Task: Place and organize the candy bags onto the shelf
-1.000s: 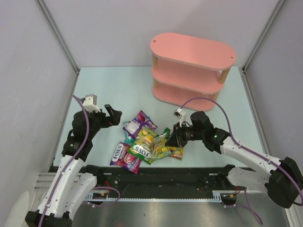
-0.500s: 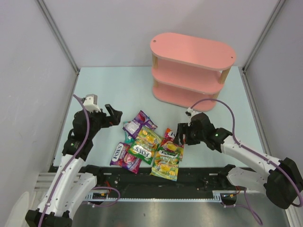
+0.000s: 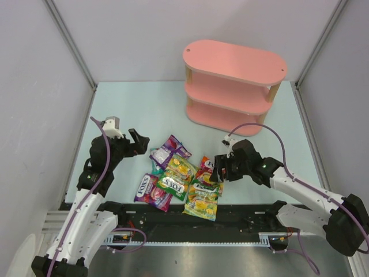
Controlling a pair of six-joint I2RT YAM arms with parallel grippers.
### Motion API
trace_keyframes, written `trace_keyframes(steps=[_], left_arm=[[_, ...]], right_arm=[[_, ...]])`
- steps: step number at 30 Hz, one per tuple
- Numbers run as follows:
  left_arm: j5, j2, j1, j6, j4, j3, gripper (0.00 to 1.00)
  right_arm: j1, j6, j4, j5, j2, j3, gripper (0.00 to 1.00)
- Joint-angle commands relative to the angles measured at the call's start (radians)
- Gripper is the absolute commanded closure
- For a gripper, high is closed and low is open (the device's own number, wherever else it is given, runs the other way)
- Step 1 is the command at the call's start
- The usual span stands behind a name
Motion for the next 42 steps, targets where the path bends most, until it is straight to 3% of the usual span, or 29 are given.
trace_keyframes(steps=[1, 11, 22, 31, 37, 42], left_arm=[[0.020, -0.003, -0.004, -0.016, 0.036, -0.007, 0.00], [0.020, -0.009, -0.004, -0.029, 0.021, -0.002, 0.00], [0.026, -0.005, -0.004, -0.046, 0.035, -0.010, 0.00], [0.041, 0.012, -0.004, -0.045, 0.056, -0.007, 0.00], [0.054, 0.018, -0.004, -0.046, 0.079, -0.016, 0.00], [0.066, 0.032, -0.004, -0.045, 0.098, -0.025, 0.00]], right_arm=[[0.072, -0.091, 0.044, -0.125, -0.014, 0.001, 0.23], [0.199, -0.137, 0.054, -0.031, 0.024, 0.031, 0.23], [0.184, -0.140, 0.009, 0.097, 0.029, 0.058, 0.21], [0.183, 0.091, -0.049, 0.273, -0.061, 0.038, 0.20], [0.256, 0.338, 0.010, 0.351, -0.257, -0.105, 0.20], [0.346, 0.498, 0.006, 0.451, -0.328, -0.177, 0.20]])
